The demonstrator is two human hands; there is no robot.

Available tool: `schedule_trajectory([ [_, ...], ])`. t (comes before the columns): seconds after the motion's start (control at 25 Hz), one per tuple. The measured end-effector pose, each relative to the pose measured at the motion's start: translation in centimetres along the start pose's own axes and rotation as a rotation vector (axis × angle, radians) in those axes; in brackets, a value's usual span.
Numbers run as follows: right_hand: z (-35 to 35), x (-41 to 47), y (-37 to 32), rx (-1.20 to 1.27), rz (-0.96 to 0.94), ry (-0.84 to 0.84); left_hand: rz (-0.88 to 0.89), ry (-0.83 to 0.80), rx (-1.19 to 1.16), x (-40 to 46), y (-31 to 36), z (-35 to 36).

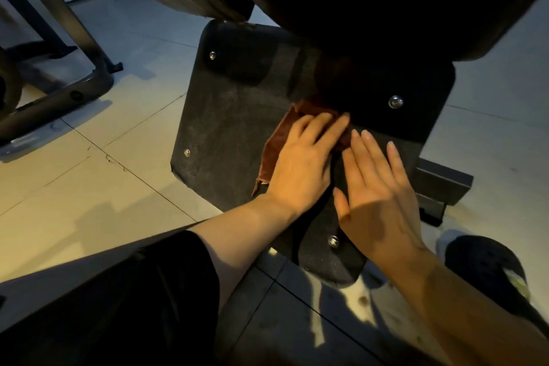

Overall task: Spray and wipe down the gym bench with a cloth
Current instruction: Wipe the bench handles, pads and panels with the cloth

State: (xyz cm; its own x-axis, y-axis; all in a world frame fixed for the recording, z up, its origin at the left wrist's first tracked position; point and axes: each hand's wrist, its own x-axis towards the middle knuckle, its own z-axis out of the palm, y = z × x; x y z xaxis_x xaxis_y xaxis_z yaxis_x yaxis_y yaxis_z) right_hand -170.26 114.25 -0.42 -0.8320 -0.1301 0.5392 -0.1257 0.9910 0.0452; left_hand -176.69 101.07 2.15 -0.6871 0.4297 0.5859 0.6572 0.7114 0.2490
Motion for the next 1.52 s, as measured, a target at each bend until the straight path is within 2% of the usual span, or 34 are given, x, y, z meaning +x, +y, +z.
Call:
schedule_trajectory([
  [0.04,-0.2,-0.6,0.1,0.005,0.015,-0.002,0.048,-0.046,0.028,-0.5,-0.8,-0.3],
  [0.08,-0.4,-1.2,0.1,0.008,0.03,-0.009,-0.022,-0.065,0.032,-0.9,-1.9,-0.7],
  [0.2,-1.2,-3.4,0.2,0.011,0.042,-0.044,-0.556,-0.012,-0.025,-2.7,-3.1,-1.0],
  [0.24,-1.4,-4.2,0.5,0.014,0.037,-0.056,-0.591,-0.006,-0.026,-3.1,-1.7,-0.8],
  [0.28,-1.6,-4.9,0.7,0.003,0.028,-0.07,-0.513,-0.016,-0.033,-3.5,0.2,-0.6],
  [0.4,-2.2,-6.0,1.3,-0.027,0.024,-0.086,-0.034,-0.116,-0.128,-3.5,5.5,0.4],
  [0.44,-2.4,-6.1,1.4,-0.024,0.04,-0.079,0.023,-0.125,-0.143,-2.7,6.2,0.5],
  [0.48,-2.6,-6.1,1.5,-0.026,0.055,-0.077,-0.042,-0.085,-0.16,-1.5,6.3,0.7],
  [0.56,-2.8,-6.3,2.0,-0.032,0.078,-0.072,-0.289,0.023,-0.191,0.2,6.9,1.1],
  [0.6,-2.9,-6.5,2.3,-0.021,0.091,-0.066,-0.315,0.038,-0.171,0.3,7.7,1.4],
  [0.76,-4.2,-6.7,3.0,0.146,0.259,-0.006,-0.033,-0.083,-0.139,-2.2,9.1,1.5],
  [0.84,-5.5,-6.2,2.8,0.329,0.35,-0.037,0.002,-0.131,-0.194,-2.9,8.7,0.7],
  [0.92,-6.5,-5.6,2.0,0.5,0.278,-0.148,-0.117,-0.071,-0.344,-3.2,9.3,0.0],
  [1.0,-7.3,-4.8,1.2,0.548,0.189,-0.242,-0.326,0.038,-0.565,-3.6,10.8,-0.9],
  [1.08,-7.7,-3.4,0.7,0.574,0.179,-0.203,-0.452,0.121,-0.755,-4.0,11.8,-2.1],
  [1.16,-8.1,-1.7,0.4,0.634,0.129,-0.123,-0.503,0.181,-0.862,-3.9,11.2,-3.4],
  [1.24,-8.2,-0.4,0.2,0.63,0.041,-0.047,-0.577,0.223,-0.81,-3.8,9.7,-4.0],
  [1.32,-7.5,0.2,0.6,0.479,0.023,0.017,-0.704,0.188,-0.558,-4.3,7.6,-3.4],
  [1.36,-7.1,0.4,0.8,0.376,0.041,-0.004,-0.757,0.118,-0.407,-4.9,6.8,-2.9],
  [1.44,-6.1,0.7,0.8,0.214,0.043,-0.154,-0.776,-0.007,-0.27,-6.3,5.9,-1.6],
  [1.52,-5.0,0.8,0.3,0.048,-0.11,-0.281,-0.766,-0.029,-0.25,-7.3,5.8,-0.7],
])
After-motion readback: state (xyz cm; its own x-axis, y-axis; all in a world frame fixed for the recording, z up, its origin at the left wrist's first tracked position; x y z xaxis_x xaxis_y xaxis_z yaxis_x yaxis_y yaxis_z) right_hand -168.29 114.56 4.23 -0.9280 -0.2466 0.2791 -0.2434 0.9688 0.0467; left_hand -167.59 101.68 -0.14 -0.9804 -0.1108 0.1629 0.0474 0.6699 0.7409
